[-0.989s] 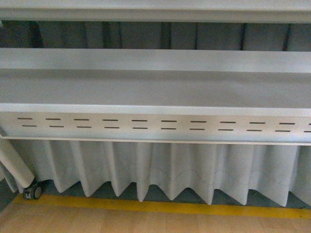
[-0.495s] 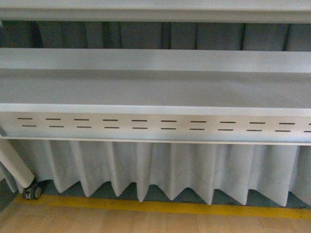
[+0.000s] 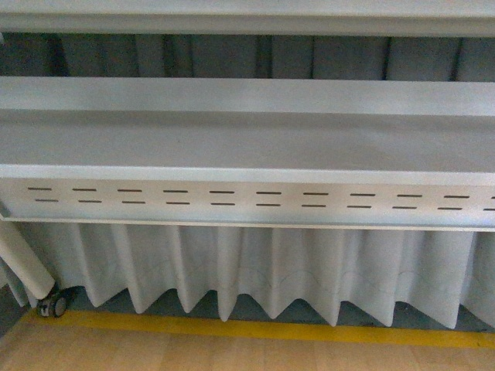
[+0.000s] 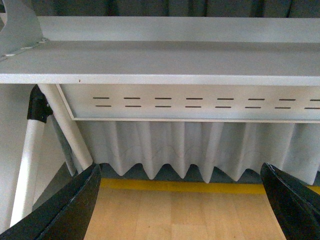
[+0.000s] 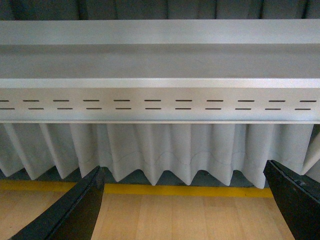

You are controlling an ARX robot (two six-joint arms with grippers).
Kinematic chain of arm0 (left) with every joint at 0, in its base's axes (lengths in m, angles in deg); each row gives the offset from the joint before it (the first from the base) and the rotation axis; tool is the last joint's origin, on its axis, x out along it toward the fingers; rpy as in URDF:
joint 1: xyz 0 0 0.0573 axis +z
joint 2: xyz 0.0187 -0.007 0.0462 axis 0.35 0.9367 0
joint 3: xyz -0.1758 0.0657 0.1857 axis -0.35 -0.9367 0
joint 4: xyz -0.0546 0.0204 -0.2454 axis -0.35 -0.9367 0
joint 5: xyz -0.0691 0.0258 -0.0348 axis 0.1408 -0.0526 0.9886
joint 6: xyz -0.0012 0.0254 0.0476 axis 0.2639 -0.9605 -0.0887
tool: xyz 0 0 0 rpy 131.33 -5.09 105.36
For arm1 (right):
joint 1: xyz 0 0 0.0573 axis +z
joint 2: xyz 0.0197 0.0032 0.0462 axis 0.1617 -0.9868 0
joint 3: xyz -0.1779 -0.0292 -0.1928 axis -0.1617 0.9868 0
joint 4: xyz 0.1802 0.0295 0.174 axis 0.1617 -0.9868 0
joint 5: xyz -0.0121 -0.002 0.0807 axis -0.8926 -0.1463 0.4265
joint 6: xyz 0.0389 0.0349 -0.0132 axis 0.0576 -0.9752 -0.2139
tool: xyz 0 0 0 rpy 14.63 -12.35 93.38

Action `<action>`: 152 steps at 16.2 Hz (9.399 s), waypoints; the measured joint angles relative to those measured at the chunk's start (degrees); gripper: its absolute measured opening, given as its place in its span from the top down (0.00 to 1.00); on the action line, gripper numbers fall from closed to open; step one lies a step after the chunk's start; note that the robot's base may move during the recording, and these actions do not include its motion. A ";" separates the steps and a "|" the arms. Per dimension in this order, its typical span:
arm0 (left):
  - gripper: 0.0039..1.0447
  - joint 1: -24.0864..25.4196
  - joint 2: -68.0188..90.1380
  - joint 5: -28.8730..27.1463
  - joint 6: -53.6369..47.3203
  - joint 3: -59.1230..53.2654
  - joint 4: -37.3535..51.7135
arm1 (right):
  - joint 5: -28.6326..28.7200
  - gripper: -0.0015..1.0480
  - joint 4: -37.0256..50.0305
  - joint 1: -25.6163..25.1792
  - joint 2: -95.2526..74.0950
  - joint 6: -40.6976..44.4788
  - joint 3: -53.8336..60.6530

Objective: Wind up and store yellow beetle toy

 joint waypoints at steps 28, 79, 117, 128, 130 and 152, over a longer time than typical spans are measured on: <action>0.06 0.00 0.00 -0.13 0.00 0.00 0.09 | 0.00 0.06 0.09 0.00 -0.02 -0.11 0.00; 0.06 0.00 0.00 -0.15 0.02 0.00 0.07 | 30.53 0.06 34.34 -24.39 -60.43 1.77 -19.15; 0.06 0.00 0.00 -0.17 0.02 0.00 0.07 | 39.65 0.61 -31.80 -4.72 -126.09 97.63 -69.94; 0.06 0.00 0.00 -0.17 0.02 0.00 0.07 | 38.99 0.61 -27.15 -5.64 -124.89 95.23 -66.12; 0.06 0.00 0.00 -0.17 0.02 0.00 0.11 | 38.99 0.61 -26.71 -7.56 -124.41 95.43 -64.63; 0.06 0.00 0.00 -0.20 0.02 0.00 0.09 | 37.86 0.61 -32.28 -32.06 -119.78 100.85 -53.20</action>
